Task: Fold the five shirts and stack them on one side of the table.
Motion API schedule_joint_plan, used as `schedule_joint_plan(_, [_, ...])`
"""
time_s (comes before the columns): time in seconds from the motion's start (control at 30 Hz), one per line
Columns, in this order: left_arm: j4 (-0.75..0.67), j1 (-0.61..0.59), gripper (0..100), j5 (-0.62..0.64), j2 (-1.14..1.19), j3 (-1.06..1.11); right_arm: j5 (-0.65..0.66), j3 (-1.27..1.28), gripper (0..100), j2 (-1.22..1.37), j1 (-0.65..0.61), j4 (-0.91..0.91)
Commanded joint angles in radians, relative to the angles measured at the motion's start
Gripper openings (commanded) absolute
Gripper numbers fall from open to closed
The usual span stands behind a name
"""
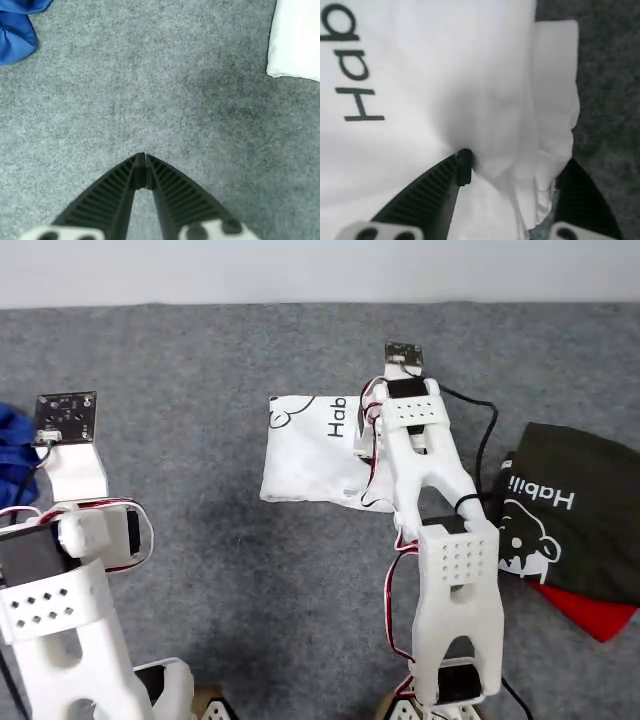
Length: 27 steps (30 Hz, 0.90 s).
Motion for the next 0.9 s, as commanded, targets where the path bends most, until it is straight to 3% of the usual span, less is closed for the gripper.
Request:
schedule_joint_plan(0.0, [0.017,-0.003,0,-0.011,-0.021,-0.004,0.008,-0.043,11.5,-0.007,-0.019,-0.005])
schedule_joint_plan(0.1, [0.017,-0.003,0,-0.011,-0.021,-0.004,0.11,-0.043,0.3,-0.007,-0.027,0.01])
schedule_joint_plan(0.27, [0.017,-0.003,0,-0.012,-0.02,-0.004,0.176,-0.043,1.0,-0.053,-0.022,0.117])
schedule_joint_plan(0.6, [0.017,-0.002,0,-0.012,-0.02,-0.004,0.457,-0.043,1.0,-0.159,-0.067,0.42])
schedule_joint_plan(0.87, [0.017,-0.002,0,-0.012,-0.02,-0.004,0.729,-0.043,1.0,-0.157,0.125,0.389])
